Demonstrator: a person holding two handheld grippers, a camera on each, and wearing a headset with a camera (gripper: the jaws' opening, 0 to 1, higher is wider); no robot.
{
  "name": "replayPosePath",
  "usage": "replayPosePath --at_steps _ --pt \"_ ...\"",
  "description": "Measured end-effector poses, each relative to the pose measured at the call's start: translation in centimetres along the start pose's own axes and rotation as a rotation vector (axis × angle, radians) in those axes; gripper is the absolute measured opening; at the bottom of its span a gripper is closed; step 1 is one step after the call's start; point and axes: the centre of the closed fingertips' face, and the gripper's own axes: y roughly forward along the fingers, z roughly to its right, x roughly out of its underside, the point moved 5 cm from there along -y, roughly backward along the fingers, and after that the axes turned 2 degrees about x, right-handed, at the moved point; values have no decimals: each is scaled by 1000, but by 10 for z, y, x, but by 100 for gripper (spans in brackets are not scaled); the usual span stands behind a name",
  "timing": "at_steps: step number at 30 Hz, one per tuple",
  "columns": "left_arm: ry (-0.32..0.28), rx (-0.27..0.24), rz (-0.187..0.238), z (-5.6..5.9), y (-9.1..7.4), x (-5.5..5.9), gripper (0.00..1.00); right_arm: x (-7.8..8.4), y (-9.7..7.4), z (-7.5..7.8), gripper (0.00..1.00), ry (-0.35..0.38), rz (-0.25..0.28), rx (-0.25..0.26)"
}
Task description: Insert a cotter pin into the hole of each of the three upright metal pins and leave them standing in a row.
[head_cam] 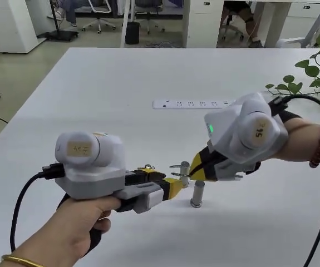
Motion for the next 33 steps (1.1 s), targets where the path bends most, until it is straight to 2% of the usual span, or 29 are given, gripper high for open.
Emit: replayPosePath --at_steps 15,25,27,28,33 --pt "-49 22 -7 5 2 2 4 -8 2 -10 0 -14 16 -12" --pt "-101 35 2 5 2 4 2 -11 6 -11 0 -37 7 -14" --pt "-113 62 0 9 3 4 0 -11 6 -11 0 -36 9 -16" --pt "-115 52 1 8 3 4 0 -11 7 -12 0 -33 9 -20" --pt "-122 61 -6 8 2 5 0 -11 7 -13 0 -61 25 -15"
